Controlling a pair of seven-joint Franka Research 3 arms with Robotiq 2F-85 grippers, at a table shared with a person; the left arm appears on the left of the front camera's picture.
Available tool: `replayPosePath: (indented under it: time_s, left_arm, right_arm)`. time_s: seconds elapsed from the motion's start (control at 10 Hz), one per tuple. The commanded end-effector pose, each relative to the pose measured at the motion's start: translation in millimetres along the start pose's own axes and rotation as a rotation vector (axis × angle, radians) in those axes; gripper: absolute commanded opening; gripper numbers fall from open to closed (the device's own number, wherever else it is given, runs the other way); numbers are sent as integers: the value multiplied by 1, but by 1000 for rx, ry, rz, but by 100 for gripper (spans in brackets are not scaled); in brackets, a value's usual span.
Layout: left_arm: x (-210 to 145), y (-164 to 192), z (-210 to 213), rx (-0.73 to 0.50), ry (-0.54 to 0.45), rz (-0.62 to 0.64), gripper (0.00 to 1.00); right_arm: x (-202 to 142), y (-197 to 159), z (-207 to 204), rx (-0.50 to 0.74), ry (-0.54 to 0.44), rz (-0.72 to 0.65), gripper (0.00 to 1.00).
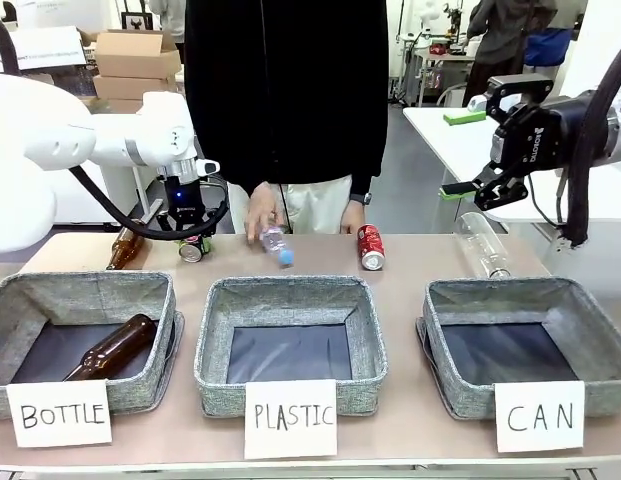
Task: Sort the can waste into the basket.
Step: Pick up the can waste from the table and place it in the right Fabric basket.
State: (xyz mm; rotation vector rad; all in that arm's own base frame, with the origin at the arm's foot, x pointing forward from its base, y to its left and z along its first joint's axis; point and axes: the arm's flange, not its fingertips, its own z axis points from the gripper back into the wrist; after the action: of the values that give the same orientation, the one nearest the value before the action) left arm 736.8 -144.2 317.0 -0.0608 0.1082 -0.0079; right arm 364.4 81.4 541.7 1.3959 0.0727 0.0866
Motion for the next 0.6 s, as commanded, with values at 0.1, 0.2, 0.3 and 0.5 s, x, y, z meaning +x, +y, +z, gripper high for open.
replayPosePath:
  time_s: [0.1, 0.2, 0.3, 0.5]
  left_arm:
    - [6, 1, 3, 10, -4, 22, 4]
    - [6, 1, 3, 10, -8, 27, 0]
    - [5, 1, 3, 5, -12, 35, 0]
    - [5, 1, 3, -7, -21, 48, 0]
  right_arm:
    - [2, 2, -2, 25, -4, 21, 100]
    - [2, 2, -2, 25, -4, 21, 100]
    - [2, 2, -2, 25, -4, 21, 100]
    - [2, 2, -2, 25, -4, 21, 100]
